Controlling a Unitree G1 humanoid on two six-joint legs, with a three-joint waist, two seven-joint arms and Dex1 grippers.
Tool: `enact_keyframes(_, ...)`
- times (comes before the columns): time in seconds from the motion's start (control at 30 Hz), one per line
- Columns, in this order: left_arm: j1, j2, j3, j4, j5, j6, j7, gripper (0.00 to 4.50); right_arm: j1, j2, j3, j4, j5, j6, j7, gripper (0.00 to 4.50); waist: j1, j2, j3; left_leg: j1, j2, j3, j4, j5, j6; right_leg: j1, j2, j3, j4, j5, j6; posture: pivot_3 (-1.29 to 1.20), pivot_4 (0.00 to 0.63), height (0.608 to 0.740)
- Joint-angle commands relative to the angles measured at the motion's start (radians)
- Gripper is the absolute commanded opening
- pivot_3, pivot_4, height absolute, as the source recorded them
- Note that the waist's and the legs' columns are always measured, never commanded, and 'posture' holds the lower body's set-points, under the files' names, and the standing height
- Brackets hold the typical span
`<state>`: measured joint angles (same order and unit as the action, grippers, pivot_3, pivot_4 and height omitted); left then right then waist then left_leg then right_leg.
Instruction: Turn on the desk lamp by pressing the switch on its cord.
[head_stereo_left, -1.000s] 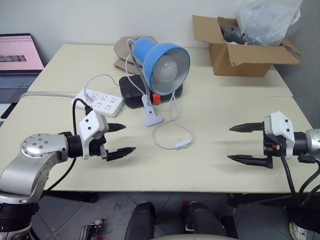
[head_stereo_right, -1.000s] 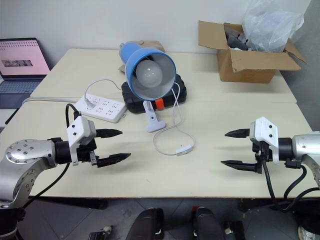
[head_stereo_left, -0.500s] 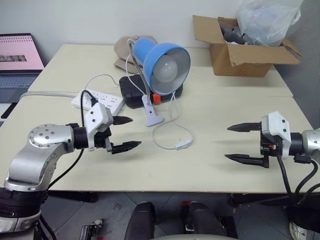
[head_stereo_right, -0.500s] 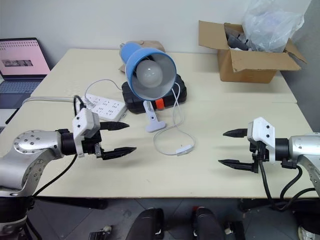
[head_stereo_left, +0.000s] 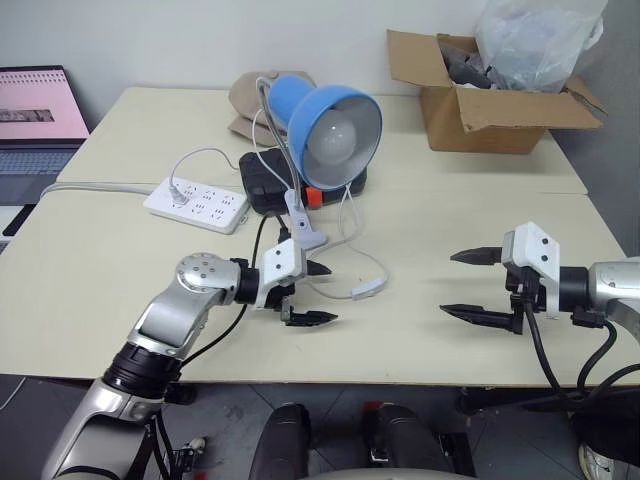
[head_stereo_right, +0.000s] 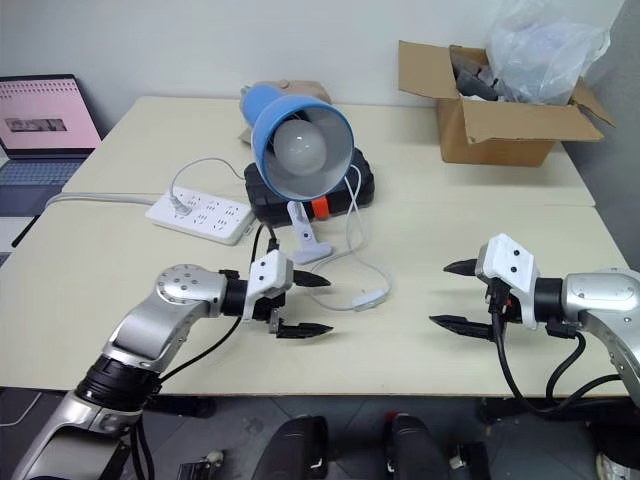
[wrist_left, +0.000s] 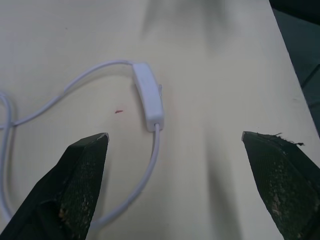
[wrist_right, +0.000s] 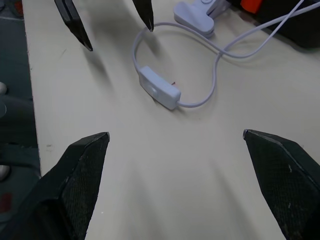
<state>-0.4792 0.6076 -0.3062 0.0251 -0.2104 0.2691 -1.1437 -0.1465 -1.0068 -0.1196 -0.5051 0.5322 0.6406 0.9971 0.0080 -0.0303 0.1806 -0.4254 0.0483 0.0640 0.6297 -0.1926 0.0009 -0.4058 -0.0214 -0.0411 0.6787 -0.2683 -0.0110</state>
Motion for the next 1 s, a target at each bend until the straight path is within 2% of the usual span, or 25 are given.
enact_keyframes(0.03,-0.051,-0.060,-0.029,0.079,0.069,-0.076,0.038,4.45,0.013,-0.001,-0.007,-0.051,-0.020,0.002,-0.033,4.50,0.001,0.000,0.000,0.000,0.000,0.000,0.000,0.000,0.000,0.000,0.000,0.000,0.000,0.000,0.000,0.00,0.150,0.740)
enact_keyframes(0.23,-0.088,-0.134,-0.054,0.162,0.104,-0.112,0.040,4.45,0.031,0.006,-0.006,-0.080,-0.009,0.019,-0.047,4.50,0.000,0.000,0.000,0.000,0.000,0.000,0.000,0.000,0.000,0.000,0.000,0.000,0.000,0.000,0.001,0.00,0.150,0.740)
enact_keyframes(0.53,-0.102,-0.171,-0.076,0.234,0.158,-0.129,0.029,4.45,0.047,0.013,-0.011,-0.095,-0.009,0.018,-0.053,4.50,-0.001,0.000,0.000,-0.001,0.000,-0.001,0.001,0.000,0.000,0.000,0.001,-0.001,0.000,0.000,0.001,0.00,0.150,0.740)
enact_keyframes(0.67,-0.110,-0.185,-0.074,0.250,0.164,-0.133,0.027,3.88,0.040,0.018,-0.009,-0.095,-0.010,0.017,-0.057,4.50,-0.001,0.000,0.000,-0.001,0.000,-0.001,0.001,0.000,0.000,0.000,0.001,0.000,0.000,0.000,0.001,0.00,0.150,0.740)
enact_keyframes(0.73,-0.113,-0.192,-0.074,0.257,0.168,-0.136,0.026,3.33,0.041,0.019,-0.011,-0.098,-0.009,0.018,-0.058,4.50,-0.001,0.000,0.000,-0.001,-0.001,-0.001,0.001,0.000,0.000,0.000,0.001,0.000,0.000,0.001,0.001,0.00,0.150,0.740)
enact_keyframes(0.77,-0.114,-0.196,-0.075,0.260,0.168,-0.134,0.024,3.20,0.042,0.019,-0.012,-0.098,-0.010,0.018,-0.057,4.50,-0.001,0.000,0.000,-0.001,-0.001,-0.001,0.001,0.000,0.000,0.000,0.001,0.000,0.000,0.001,0.001,0.00,0.150,0.740)
enact_keyframes(0.8,-0.115,-0.199,-0.075,0.262,0.169,-0.134,0.022,2.85,0.043,0.019,-0.013,-0.099,-0.010,0.019,-0.057,4.50,-0.001,0.000,0.000,-0.001,-0.001,-0.001,0.001,0.000,0.000,0.000,0.000,0.000,0.000,0.001,0.001,0.00,0.150,0.740)
enact_keyframes(1.0,-0.120,-0.214,-0.069,0.276,0.179,-0.128,0.034,1.67,0.042,0.016,-0.008,-0.100,-0.015,0.017,-0.057,4.50,-0.001,0.000,0.000,-0.001,-0.001,-0.001,0.001,0.000,0.000,0.000,0.001,0.000,0.000,0.001,0.001,0.00,0.150,0.740)
